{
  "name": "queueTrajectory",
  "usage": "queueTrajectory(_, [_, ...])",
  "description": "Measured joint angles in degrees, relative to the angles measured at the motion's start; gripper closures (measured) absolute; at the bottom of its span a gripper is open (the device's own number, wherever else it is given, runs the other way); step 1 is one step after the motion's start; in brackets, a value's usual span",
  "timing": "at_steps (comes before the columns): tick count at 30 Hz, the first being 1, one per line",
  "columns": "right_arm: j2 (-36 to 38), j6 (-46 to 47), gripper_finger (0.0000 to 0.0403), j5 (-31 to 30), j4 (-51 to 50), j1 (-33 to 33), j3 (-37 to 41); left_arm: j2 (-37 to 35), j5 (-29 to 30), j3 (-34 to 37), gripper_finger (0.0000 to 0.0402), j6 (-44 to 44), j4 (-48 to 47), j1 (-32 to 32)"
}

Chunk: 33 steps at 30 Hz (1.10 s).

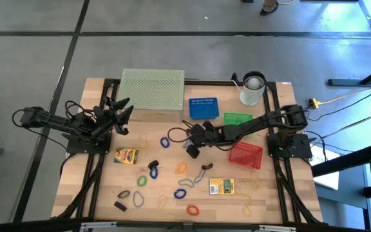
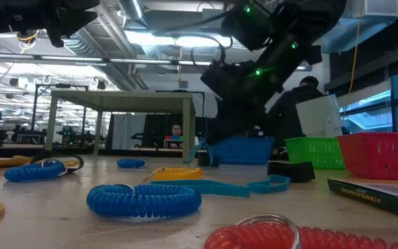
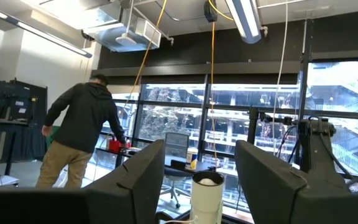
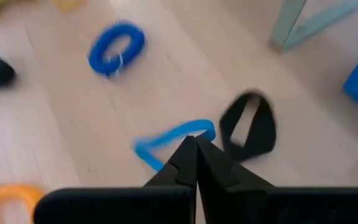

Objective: Pick & Place Office Desk Supplies
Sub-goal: Put the blue rubber band into the green bin

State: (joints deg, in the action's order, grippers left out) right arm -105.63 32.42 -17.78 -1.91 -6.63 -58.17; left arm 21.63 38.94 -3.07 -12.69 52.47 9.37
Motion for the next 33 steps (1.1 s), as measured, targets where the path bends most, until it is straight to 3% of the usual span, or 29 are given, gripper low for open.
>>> queueTrajectory(11, [6.4, -8.1, 0.0402, -2.7, 7.9, -0.5, -0.1, 0.0, 0.0, 0.0, 0.0212, 0.0, -0.1, 0.0])
queueTrajectory(26, [12.8, -26.3, 0.0403, -14.6, 21.1, -5.3, -0.2, 0.0, 0.0, 0.0, 0.021, 0.1, -0.1, 0.0])
queueTrajectory(33, [13.6, -32.9, 0.0403, -15.9, 27.8, -7.1, -0.2, 0.0, 0.0, 0.0, 0.0212, 0.1, -0.1, 0.0])
